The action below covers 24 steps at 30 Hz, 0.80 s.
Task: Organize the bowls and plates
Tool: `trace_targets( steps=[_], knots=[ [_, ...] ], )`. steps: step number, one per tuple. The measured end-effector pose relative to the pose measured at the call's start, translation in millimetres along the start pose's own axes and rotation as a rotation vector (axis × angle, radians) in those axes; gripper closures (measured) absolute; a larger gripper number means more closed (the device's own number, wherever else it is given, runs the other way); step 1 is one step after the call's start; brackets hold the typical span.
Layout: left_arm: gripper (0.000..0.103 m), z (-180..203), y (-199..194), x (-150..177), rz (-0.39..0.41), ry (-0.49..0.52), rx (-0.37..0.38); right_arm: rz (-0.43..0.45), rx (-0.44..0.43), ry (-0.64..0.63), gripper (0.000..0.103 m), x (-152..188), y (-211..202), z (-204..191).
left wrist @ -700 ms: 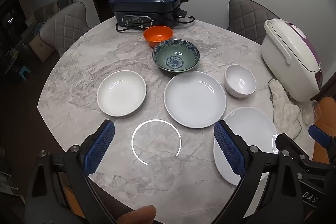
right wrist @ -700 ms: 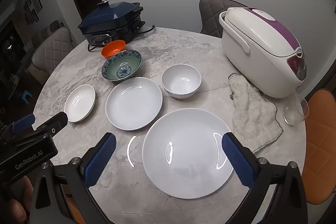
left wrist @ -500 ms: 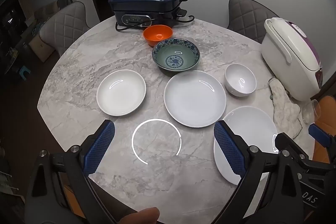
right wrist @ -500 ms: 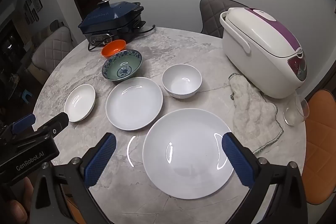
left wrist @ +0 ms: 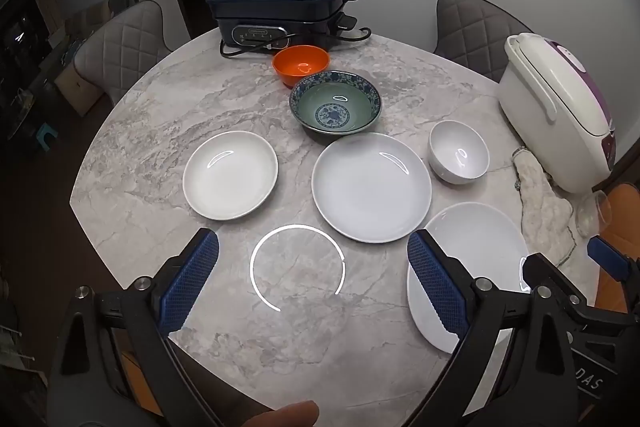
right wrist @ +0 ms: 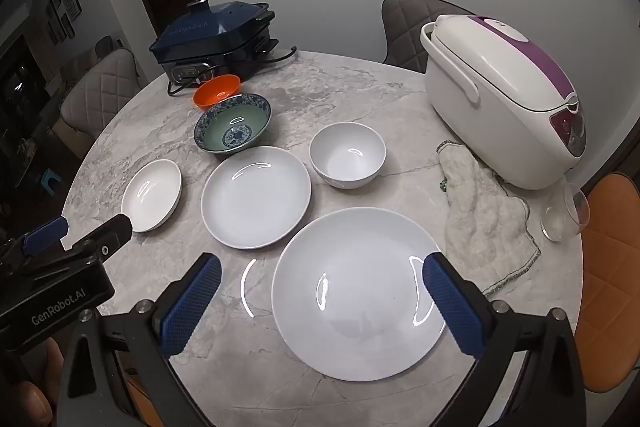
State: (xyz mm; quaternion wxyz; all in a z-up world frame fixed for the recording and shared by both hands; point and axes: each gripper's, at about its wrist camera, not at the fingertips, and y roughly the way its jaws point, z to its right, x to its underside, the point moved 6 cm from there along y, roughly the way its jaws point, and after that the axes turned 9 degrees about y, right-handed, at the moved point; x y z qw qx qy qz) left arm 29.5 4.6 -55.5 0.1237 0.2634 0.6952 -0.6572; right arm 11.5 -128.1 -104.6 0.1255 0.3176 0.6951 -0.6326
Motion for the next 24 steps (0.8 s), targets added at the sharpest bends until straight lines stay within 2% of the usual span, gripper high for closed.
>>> trace_targets(
  steps=[24],
  knots=[
    [0.007, -3.8, 11.2, 1.2, -0.015, -0.003, -0.003, -0.006, 0.003, -0.001, 0.0, -1.9, 4.5, -1.7]
  ],
)
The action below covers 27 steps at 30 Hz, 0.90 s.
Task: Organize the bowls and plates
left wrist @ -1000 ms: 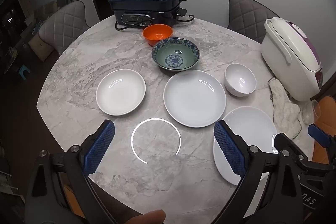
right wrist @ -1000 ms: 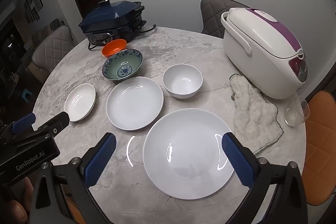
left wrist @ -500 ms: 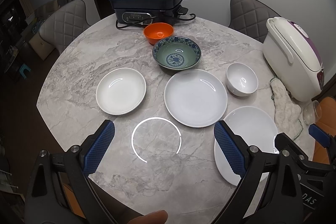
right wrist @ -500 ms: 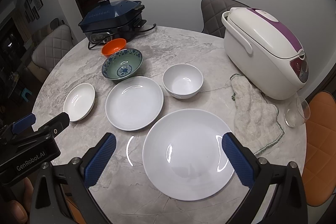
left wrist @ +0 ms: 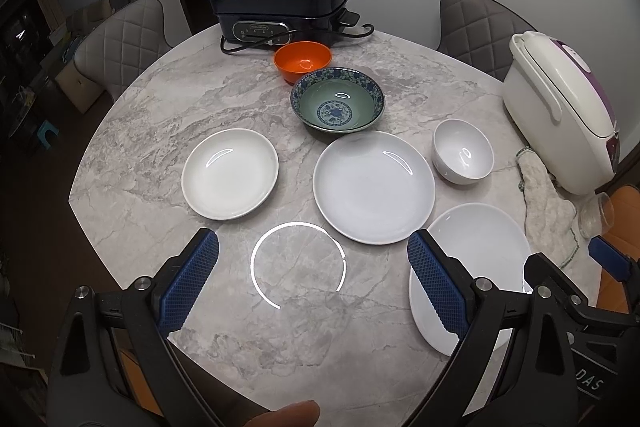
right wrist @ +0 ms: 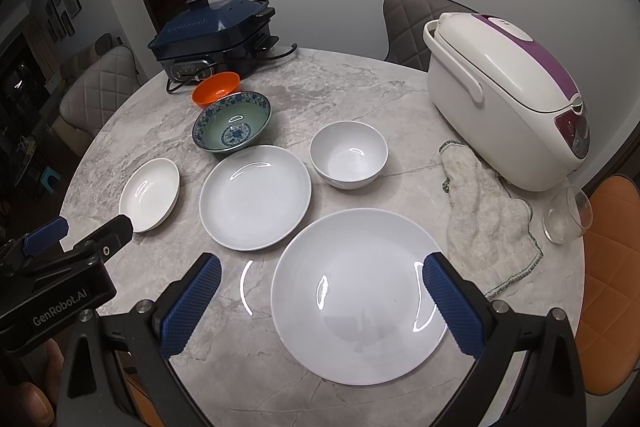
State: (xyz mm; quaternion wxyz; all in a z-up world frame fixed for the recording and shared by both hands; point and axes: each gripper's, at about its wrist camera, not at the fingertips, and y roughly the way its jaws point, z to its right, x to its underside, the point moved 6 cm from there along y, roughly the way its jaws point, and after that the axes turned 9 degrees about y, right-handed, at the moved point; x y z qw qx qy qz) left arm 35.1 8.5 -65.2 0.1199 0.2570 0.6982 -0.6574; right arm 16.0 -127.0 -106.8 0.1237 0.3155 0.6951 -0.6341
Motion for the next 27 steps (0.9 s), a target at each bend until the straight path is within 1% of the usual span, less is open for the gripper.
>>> trace_targets(
  steps=[27],
  knots=[
    [0.007, -1.9, 6.3, -1.1, -0.005, 0.001, -0.003, -0.007, 0.001, -0.001, 0.0, -1.0, 6.6, -1.2]
  ],
)
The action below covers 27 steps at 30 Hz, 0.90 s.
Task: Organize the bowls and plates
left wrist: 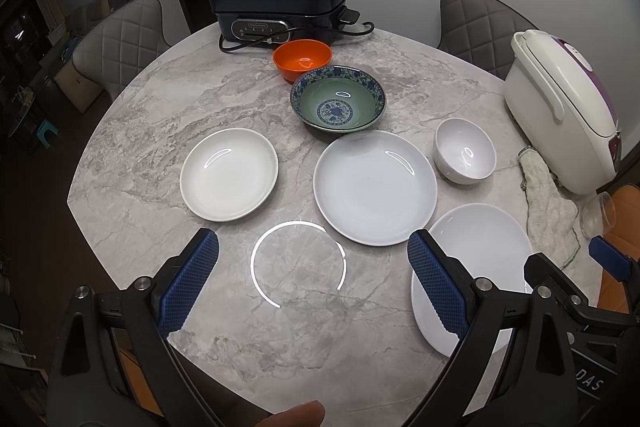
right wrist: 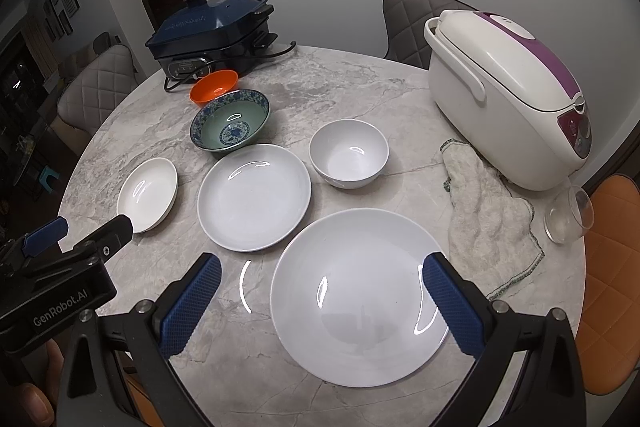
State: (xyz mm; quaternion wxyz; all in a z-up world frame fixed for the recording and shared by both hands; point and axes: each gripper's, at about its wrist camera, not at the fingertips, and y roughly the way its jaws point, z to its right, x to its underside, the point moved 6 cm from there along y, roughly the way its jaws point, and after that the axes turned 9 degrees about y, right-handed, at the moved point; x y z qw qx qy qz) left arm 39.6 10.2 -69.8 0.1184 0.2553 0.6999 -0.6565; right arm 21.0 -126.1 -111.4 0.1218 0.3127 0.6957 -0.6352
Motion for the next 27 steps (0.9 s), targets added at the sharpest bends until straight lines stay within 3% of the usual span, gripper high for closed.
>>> trace_targets(
  steps=[17, 27],
  knots=[
    [0.007, 1.1, 6.2, -1.0, -0.002, -0.003, 0.009, -0.006, 0.003, 0.0, 0.0, 1.1, 4.7, -1.0],
    [0.007, 8.9, 19.4, 0.5, -0.006, 0.02, 0.073, -0.016, 0.009, 0.024, 0.0, 2.7, 5.5, 5.0]
  ],
)
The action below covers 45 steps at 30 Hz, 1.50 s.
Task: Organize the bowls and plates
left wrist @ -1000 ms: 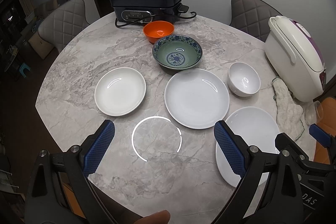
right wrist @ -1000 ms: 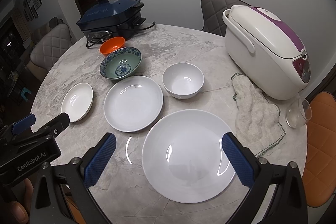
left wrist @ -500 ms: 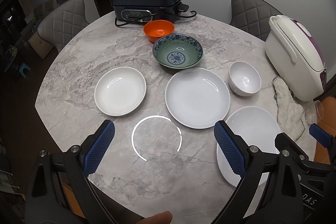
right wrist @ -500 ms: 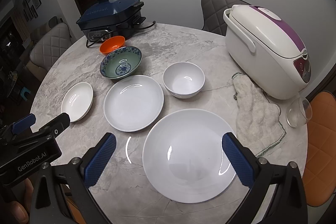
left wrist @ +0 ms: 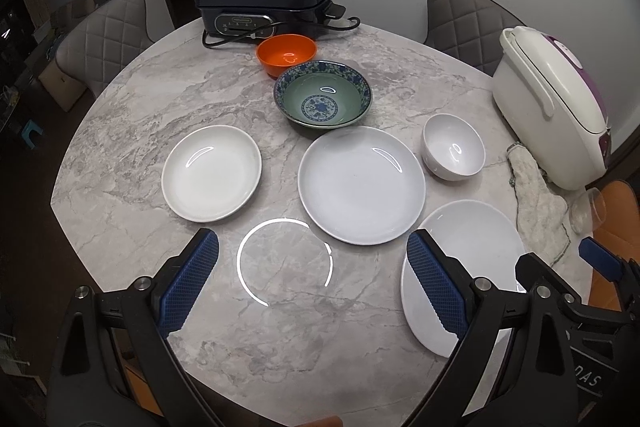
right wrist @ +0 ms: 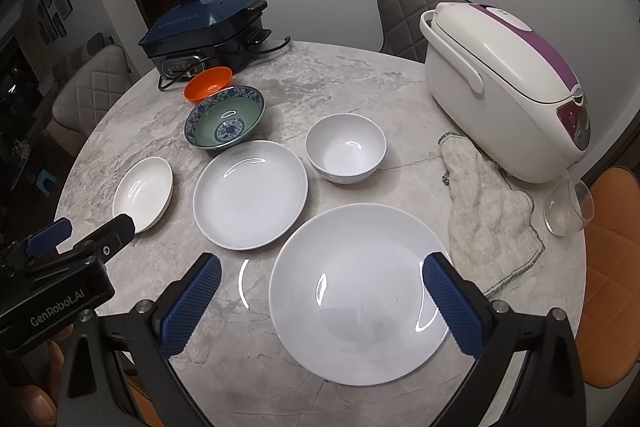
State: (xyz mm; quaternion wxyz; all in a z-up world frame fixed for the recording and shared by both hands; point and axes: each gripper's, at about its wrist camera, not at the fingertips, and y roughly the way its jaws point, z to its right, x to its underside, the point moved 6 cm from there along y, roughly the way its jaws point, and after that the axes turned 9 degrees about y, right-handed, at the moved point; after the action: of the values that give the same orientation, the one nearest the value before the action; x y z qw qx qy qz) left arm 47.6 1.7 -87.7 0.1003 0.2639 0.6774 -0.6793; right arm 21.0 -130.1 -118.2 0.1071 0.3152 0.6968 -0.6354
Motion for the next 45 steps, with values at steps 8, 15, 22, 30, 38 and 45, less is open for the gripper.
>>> trace_targets(
  steps=[8, 15, 22, 30, 38, 45],
  knots=[
    [0.008, 14.4, 25.0, 23.6, -0.031, 0.123, 0.068, -0.022, -0.032, 0.087, 0.0, 13.0, -0.1, 19.3],
    [0.008, 20.7, 43.4, 41.3, -0.033, 0.161, 0.268, -0.019, -0.096, 0.2, 0.0, 33.1, -8.3, 42.8],
    [0.022, 55.2, 86.2, 74.8, -0.166, 0.289, 0.461, -0.024, -0.187, 0.287, 0.0, 69.3, -13.7, 85.6],
    [0.04, 92.6, 130.4, 75.1, -0.241, 0.283, 0.609, -0.109, -0.427, 0.41, 0.007, 70.8, 31.4, 139.1],
    [0.047, 106.0, 177.9, 77.1, -0.345, 0.197, 0.578, -0.228, -0.493, 0.509, 0.022, 72.7, 84.9, 181.9],
    [0.059, 118.6, 199.7, 74.6, -0.383, 0.224, 0.548, -0.221, -0.578, 0.564, 0.029, 72.4, 99.9, 191.1]
  ],
)
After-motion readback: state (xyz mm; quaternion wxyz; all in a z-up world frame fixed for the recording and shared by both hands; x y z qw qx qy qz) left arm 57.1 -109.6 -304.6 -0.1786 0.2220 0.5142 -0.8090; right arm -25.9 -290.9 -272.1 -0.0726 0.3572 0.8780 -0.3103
